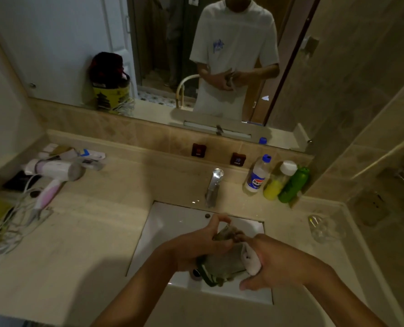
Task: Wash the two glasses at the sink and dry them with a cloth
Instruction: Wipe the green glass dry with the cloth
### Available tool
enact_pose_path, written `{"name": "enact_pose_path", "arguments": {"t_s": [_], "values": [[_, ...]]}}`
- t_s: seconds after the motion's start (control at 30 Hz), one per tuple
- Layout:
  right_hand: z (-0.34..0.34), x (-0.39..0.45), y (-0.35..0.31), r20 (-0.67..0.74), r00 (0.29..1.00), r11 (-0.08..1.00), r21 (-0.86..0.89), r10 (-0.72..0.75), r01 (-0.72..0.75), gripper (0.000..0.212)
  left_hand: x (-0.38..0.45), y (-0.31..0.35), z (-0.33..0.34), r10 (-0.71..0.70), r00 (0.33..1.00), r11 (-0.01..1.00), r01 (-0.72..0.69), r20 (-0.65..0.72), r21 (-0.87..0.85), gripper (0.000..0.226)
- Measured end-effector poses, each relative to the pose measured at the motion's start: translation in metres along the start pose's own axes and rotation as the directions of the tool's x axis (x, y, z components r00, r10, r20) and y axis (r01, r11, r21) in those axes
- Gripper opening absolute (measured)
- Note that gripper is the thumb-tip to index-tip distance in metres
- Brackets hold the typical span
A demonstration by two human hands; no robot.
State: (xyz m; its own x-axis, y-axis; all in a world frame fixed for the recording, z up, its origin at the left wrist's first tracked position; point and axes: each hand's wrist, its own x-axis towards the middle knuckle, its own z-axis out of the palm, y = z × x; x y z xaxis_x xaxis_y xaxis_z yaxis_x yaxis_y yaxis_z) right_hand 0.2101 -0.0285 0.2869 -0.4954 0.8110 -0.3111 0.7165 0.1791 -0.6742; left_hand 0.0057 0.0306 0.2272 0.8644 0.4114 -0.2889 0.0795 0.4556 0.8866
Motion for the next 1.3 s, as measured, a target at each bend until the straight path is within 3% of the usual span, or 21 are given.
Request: {"name": "enact_pose_path", "arguments": {"t_s": [0.13, 0.27, 0.33, 0.4, 0.47, 0.53, 0.63, 0.73, 0.83, 0.9, 0.97, 1.03, 1.07, 1.1, 1.17, 1.23, 1.3], "values": [[0.005, 0.002, -0.005, -0.004, 1.0, 0.998, 0.067, 0.003, -0.003, 0.04, 0.005, 0.002, -0.002, -0.048, 0.998, 0.992, 0.051, -0.027, 0.119, 0.066], [0.017, 0.004, -0.008, 0.07, 0.998, 0.945, 0.325, 0.004, -0.026, 0.042, 0.012, -0.008, -0.002, -0.053, 0.992, 0.954, 0.083, -0.112, 0.288, 0.069], [0.025, 0.007, 0.0, 0.047, 0.995, 0.886, 0.453, 0.085, -0.097, 0.03, 0.016, -0.015, 0.0, -0.056, 0.988, 0.936, 0.102, -0.145, 0.336, 0.069], [0.03, 0.006, 0.008, 0.003, 0.981, 0.824, 0.542, 0.193, -0.164, 0.027, 0.021, -0.021, 0.004, -0.081, 0.979, 0.955, 0.129, -0.185, 0.266, 0.065], [0.036, 0.005, 0.015, -0.036, 0.963, 0.765, 0.616, 0.267, -0.189, 0.029, 0.022, -0.022, 0.005, -0.135, 0.969, 0.985, 0.154, -0.208, 0.081, 0.071], [0.041, 0.0, 0.018, -0.112, 0.944, 0.755, 0.632, 0.31, -0.173, 0.032, 0.019, -0.023, 0.001, -0.168, 0.975, 0.984, 0.156, -0.145, -0.089, 0.075], [0.052, -0.002, 0.02, -0.213, 0.924, 0.784, 0.608, 0.318, -0.13, 0.039, 0.015, -0.028, -0.001, -0.208, 0.972, 0.967, 0.188, -0.107, -0.172, 0.069], [0.06, 0.002, 0.019, -0.221, 0.889, 0.722, 0.673, 0.401, -0.158, 0.043, 0.023, -0.029, 0.006, -0.181, 0.946, 0.982, 0.187, -0.27, -0.005, 0.064], [0.056, 0.004, 0.025, -0.252, 0.867, 0.691, 0.71, 0.431, -0.136, 0.034, 0.033, -0.027, 0.014, 0.076, 0.893, 0.911, 0.119, -0.444, 0.395, 0.053], [0.049, 0.003, 0.024, -0.207, 0.889, 0.587, 0.806, 0.409, -0.082, 0.04, 0.034, -0.022, 0.019, 0.288, 0.853, 0.799, 0.037, -0.435, 0.601, 0.053], [0.047, 0.0, 0.021, -0.226, 0.904, 0.587, 0.809, 0.363, -0.034, 0.049, 0.032, -0.019, 0.02, 0.373, 0.831, 0.77, -0.028, -0.414, 0.638, 0.057], [0.046, -0.003, 0.019, -0.316, 0.866, 0.649, 0.761, 0.388, -0.013, 0.035, 0.029, -0.023, 0.014, 0.289, 0.864, 0.872, -0.06, -0.412, 0.485, 0.052], [0.047, -0.005, 0.014, -0.354, 0.853, 0.682, 0.732, 0.384, -0.003, 0.027, 0.026, -0.025, 0.011, 0.186, 0.913, 0.95, -0.073, -0.364, 0.302, 0.052], [0.049, -0.005, 0.015, -0.372, 0.849, 0.72, 0.694, 0.375, -0.014, 0.032, 0.022, -0.028, 0.009, 0.081, 0.959, 0.994, -0.057, -0.272, 0.094, 0.056], [0.055, -0.003, 0.02, -0.38, 0.846, 0.789, 0.609, 0.375, -0.076, 0.038, 0.015, -0.035, 0.009, -0.006, 0.997, 0.98, -0.009, -0.077, -0.198, 0.063], [0.059, 0.002, 0.012, -0.354, 0.855, 0.813, 0.569, 0.38, -0.125, 0.039, 0.012, -0.039, 0.012, 0.031, 0.998, 0.968, -0.041, -0.045, -0.248, 0.061], [0.06, 0.005, 0.012, -0.216, 0.888, 0.719, 0.676, 0.406, -0.164, 0.051, 0.012, -0.038, 0.016, 0.099, 0.983, 0.988, -0.116, -0.157, -0.104, 0.052]]}}
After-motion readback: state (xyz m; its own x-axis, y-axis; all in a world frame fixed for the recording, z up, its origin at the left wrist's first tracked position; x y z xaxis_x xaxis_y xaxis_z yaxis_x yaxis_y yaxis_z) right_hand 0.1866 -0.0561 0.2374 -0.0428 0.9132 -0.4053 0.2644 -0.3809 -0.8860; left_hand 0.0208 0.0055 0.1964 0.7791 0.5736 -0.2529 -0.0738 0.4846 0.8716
